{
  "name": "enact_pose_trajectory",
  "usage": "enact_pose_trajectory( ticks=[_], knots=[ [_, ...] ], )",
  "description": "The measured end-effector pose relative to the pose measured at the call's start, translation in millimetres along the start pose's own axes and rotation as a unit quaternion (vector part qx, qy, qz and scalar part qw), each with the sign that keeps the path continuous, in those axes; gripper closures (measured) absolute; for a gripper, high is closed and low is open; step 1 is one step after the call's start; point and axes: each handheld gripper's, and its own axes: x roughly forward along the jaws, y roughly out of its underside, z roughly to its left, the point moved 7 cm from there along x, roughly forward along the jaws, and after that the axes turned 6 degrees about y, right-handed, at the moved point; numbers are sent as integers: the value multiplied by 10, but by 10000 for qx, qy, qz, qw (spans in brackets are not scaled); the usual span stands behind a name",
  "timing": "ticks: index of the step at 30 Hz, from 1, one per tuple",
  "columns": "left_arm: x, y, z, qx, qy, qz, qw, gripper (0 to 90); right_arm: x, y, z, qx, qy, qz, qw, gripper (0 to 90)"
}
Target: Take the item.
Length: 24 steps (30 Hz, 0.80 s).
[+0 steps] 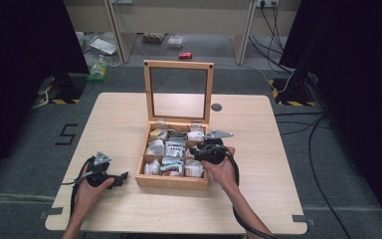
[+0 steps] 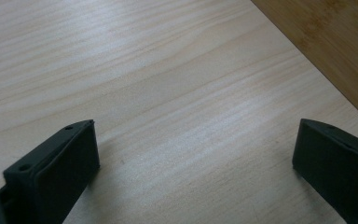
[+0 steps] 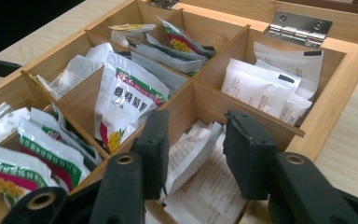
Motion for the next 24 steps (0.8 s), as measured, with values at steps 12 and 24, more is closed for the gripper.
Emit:
enact_pose_trajectory(
  ticks=[12, 24],
  knots=[
    [1, 0, 0, 0, 0, -4, 10000, 0, 67, -24, 26, -51, 76, 108, 9999, 805],
    [0, 0, 1, 6, 1, 2, 10000, 0, -166, -124, 7, -118, 64, -478, 9988, 872]
  ],
)
